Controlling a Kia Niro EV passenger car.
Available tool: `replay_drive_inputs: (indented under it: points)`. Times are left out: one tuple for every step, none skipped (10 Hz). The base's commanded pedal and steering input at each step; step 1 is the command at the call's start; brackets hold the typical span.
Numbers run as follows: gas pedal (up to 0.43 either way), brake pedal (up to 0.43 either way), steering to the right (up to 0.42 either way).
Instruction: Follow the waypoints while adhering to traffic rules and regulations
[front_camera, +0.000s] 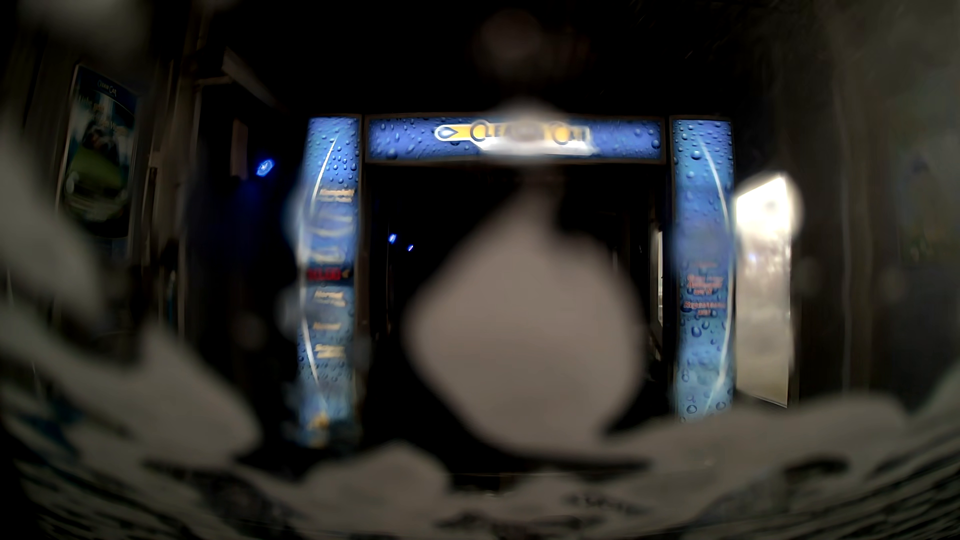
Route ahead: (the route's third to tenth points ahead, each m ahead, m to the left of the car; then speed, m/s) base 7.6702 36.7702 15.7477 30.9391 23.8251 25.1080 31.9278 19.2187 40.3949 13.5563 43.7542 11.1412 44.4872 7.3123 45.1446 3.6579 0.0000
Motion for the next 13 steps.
replay_drive_inputs:
  points:
    - [0.000,0.000,-0.014]
    - [0.000,0.000,-0.014]
    - [0.000,0.000,-0.014]
    - [0.000,0.000,-0.014]
    - [0.000,0.000,-0.014]
    - [0.000,0.000,-0.015]
    - [0.000,0.000,-0.015]
    - [0.000,0.000,-0.014]
    - [0.000,0.000,-0.014]
    - [0.000,0.000,-0.015]
    - [0.000,0.000,-0.014]
    - [0.000,0.000,-0.014]
    - [0.000,0.000,-0.014]
